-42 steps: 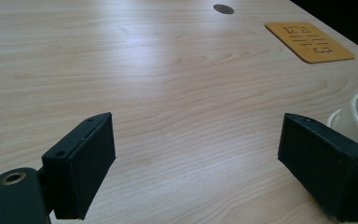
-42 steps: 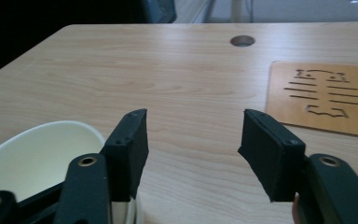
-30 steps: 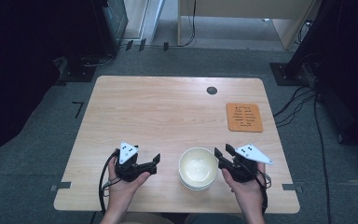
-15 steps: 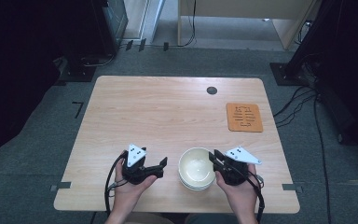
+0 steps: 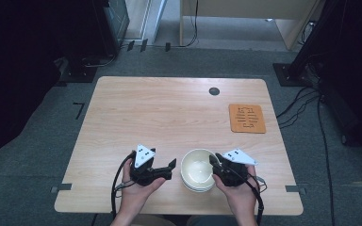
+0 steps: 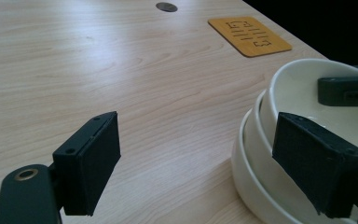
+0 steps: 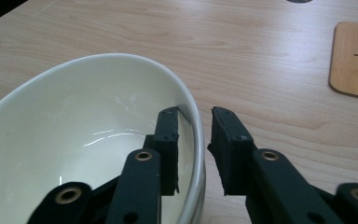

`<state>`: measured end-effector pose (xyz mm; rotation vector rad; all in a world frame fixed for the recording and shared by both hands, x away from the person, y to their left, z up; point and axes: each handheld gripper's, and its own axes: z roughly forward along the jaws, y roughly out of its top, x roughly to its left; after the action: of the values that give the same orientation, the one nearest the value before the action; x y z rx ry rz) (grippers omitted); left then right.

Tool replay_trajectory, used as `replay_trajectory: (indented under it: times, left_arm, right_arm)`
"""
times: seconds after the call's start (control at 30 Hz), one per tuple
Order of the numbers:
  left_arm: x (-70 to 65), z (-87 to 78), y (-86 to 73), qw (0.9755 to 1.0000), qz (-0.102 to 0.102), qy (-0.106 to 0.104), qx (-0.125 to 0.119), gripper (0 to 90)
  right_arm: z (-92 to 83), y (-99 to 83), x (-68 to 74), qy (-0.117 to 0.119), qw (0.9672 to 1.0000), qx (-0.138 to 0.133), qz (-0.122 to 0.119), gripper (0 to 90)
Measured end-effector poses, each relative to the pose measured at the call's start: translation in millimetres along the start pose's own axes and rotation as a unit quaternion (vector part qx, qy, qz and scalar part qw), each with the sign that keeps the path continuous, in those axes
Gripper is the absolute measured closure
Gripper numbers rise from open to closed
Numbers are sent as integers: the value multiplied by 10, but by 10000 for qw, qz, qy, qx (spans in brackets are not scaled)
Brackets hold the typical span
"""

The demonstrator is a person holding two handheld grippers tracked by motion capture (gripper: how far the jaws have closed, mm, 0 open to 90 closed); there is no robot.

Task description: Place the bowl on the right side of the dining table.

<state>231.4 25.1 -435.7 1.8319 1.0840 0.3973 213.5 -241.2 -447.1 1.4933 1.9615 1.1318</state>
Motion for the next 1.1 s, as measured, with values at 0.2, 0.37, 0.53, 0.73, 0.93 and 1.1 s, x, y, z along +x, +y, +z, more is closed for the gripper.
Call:
replay_trajectory:
  times: [0.2, 0.37, 0.53, 0.73, 0.93, 1.1]
  left_arm:
    - [-100, 70, -9, 9998, 148, -147, 56, 148]
    - [-149, 111, -29, 9994, 193, -250, 113, 148]
    - [-167, 136, -38, 9991, 180, -363, 135, 152]
    - [-160, 111, -37, 9975, 68, -693, -142, 351]
    - [-197, 116, -9, 9956, 60, -925, -166, 460]
    - [-321, 173, 9, 9956, 216, -914, -17, 604]
  right_arm:
    - [-13, -8, 19, 80, 9997, -163, -141, 821]
    - [-21, -30, -28, 289, 9992, -248, -143, 843]
    - [-42, -50, -2, 219, 9978, -525, -334, 843]
    - [-134, -54, 56, 83, 9921, -1122, -563, 842]
    - [-231, -68, 120, -92, 9846, -1542, -822, 840]
    - [-300, -97, 221, -110, 9800, -1796, -851, 841]
